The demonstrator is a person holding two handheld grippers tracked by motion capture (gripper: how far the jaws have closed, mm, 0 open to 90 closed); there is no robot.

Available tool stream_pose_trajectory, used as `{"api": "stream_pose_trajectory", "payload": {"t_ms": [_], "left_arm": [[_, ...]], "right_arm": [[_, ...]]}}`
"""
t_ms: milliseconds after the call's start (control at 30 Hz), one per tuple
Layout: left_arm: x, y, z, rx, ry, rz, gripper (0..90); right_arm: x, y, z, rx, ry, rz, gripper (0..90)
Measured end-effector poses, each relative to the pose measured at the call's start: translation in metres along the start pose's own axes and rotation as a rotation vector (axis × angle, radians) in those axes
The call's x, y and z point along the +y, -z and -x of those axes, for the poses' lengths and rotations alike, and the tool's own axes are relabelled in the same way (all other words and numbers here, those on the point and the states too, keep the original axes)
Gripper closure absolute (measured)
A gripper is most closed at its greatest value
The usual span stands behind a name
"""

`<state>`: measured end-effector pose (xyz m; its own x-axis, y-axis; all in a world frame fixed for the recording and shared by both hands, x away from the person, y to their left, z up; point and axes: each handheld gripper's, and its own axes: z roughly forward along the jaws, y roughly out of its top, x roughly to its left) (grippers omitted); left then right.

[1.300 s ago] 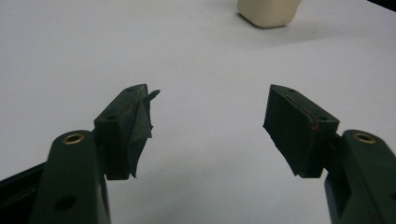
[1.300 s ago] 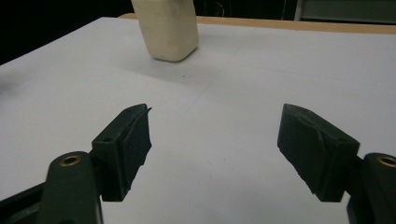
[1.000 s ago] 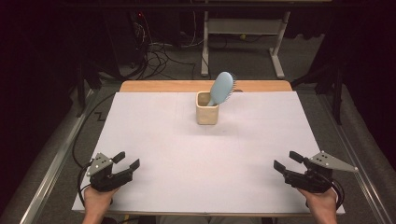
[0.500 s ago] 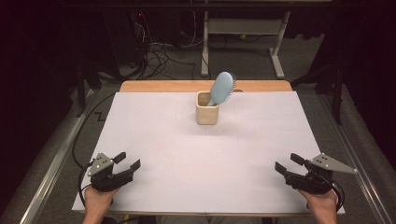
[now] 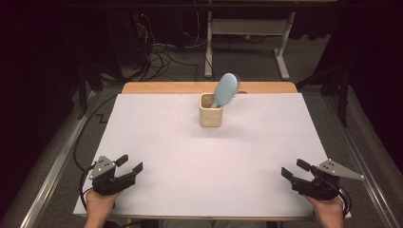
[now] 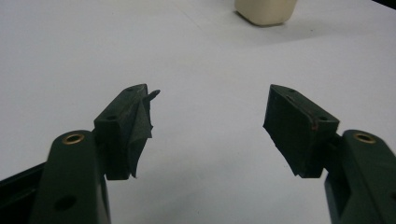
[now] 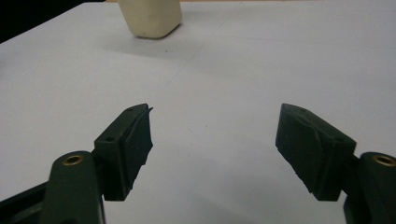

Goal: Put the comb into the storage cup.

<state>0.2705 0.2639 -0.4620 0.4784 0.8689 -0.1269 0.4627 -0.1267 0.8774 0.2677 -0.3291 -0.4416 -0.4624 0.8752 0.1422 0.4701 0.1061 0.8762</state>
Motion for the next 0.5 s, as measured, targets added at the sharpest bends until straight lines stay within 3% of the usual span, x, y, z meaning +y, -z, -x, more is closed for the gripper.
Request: {"api": "stream_pose_trajectory", "payload": {"t_ms": [500], "left_arm": [[0.000,0.000,0.000,-0.002,0.009,0.003,32.4]], "right_arm": [[-0.012,-0.001,0.008,-0.017,-0.031,-0.001,27.6]]}}
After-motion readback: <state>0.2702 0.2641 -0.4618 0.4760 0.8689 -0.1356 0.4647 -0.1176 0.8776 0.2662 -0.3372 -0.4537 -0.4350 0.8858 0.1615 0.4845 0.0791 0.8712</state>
